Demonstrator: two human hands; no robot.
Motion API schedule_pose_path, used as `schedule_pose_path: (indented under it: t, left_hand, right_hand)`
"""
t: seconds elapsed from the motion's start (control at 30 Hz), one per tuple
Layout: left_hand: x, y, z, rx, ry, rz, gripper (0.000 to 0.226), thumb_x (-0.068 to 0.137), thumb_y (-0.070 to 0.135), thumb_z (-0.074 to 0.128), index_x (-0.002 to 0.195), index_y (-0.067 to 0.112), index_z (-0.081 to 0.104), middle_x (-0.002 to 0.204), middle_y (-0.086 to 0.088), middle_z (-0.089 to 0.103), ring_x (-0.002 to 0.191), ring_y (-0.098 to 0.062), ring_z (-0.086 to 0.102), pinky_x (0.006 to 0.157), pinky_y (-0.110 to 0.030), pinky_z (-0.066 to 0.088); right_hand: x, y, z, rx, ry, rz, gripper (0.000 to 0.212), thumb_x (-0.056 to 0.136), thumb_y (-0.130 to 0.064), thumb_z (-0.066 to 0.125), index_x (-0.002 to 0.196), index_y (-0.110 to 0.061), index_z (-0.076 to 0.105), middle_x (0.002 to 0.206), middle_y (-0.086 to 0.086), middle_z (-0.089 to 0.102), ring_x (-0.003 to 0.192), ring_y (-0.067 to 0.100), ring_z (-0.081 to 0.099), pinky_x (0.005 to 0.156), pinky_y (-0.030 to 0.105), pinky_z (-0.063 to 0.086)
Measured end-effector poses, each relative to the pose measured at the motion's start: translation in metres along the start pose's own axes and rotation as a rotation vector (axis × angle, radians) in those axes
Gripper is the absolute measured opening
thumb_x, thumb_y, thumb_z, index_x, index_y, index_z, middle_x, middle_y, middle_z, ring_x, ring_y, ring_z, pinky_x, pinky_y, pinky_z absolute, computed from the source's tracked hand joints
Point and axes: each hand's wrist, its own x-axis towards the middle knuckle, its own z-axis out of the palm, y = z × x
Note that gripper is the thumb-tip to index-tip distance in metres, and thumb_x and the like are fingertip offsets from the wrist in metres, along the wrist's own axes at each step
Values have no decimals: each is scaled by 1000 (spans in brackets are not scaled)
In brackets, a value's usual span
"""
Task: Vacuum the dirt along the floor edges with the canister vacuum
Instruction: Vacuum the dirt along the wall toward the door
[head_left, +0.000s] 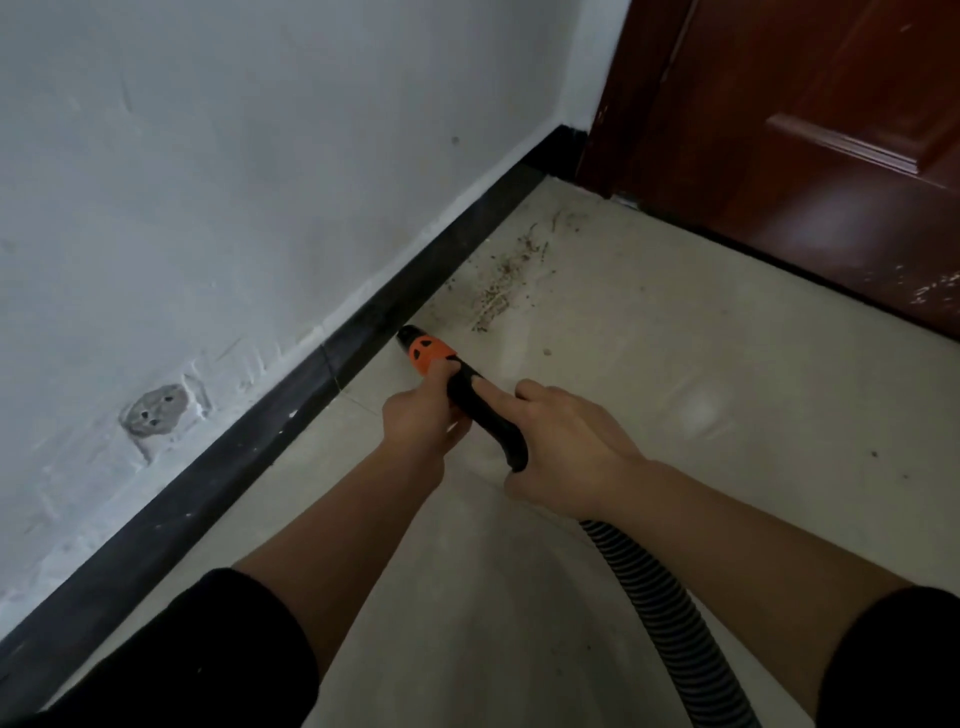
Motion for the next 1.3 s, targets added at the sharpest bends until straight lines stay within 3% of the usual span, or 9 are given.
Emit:
schedule_pose_path:
  t: [0.17,0.27,0.37,0.53,0.73,0.97,1.07,1.2,1.3]
  left_hand:
    - [7,10,14,42,-2,-28,19,90,25,66,87,8,60,93,-10,67,82,-18,66,56,-23,51]
    - [6,19,15,79,-19,-55,19,91,23,65,87,5,60,91,-10,68,80,-19,67,54,-23,51]
    - [5,27,15,139,-53,-84,20,93,22,64,92,3,61,94,-13,68,80,-20,67,51,-22,52]
    - [6,39,12,180,-57,-130,25,93,21,64,102,-2,60,91,-16,66,76,-23,65,52,-26,50]
    - [11,41,10,182,-73,-172,36,93,23,65,110,-8,62,105,-23,67,84,-30,67,57,-29,52]
    - [11,44,22,208,-102,-167,34,92,24,67,106,-6,64,99,-21,69,78,-25,67,52,-24,50]
    - [11,37,35,206,-112,-164,31,92,23,66,105,-5,63,99,-21,68,78,-25,67,53,-25,51]
    - [5,26,61,213,-148,-171,27,92,23,66,100,-3,64,93,-19,69,78,-26,67,56,-26,50]
    - [1,20,77,205,-140,-179,26,92,24,66,96,-2,64,88,-17,68,75,-25,67,56,-27,50]
  right_hand:
    - [10,13,-4,50,-22,34,93,82,-29,63,154,-31,4,101,-2,37,85,16,38,64,29,32]
    - [11,12,-9,36,-48,57,90,84,-26,61,154,-31,4,111,2,45,84,15,35,65,30,32]
    - [12,9,-16,21,-66,72,88,86,-23,59,154,-30,3,115,3,46,90,21,43,66,31,29]
    - [16,1,-28,13,-126,97,92,84,-21,60,154,-33,0,111,5,45,81,18,34,64,32,27]
    - [18,-5,-41,-7,-174,101,94,81,-21,62,153,-34,3,95,0,34,79,19,35,61,32,28]
    - [20,3,-47,10,-169,131,97,78,-23,67,153,-32,6,90,-1,33,74,19,37,46,26,18]
    - [13,15,-44,17,-156,148,98,78,-25,67,153,-32,5,90,-2,31,77,18,36,48,26,20]
    - [2,40,-50,22,-164,166,100,78,-30,69,154,-32,5,94,-2,31,80,17,36,62,31,31]
    - [-5,57,-51,36,-163,163,101,77,-31,70,154,-32,5,94,-3,33,80,16,37,62,30,31]
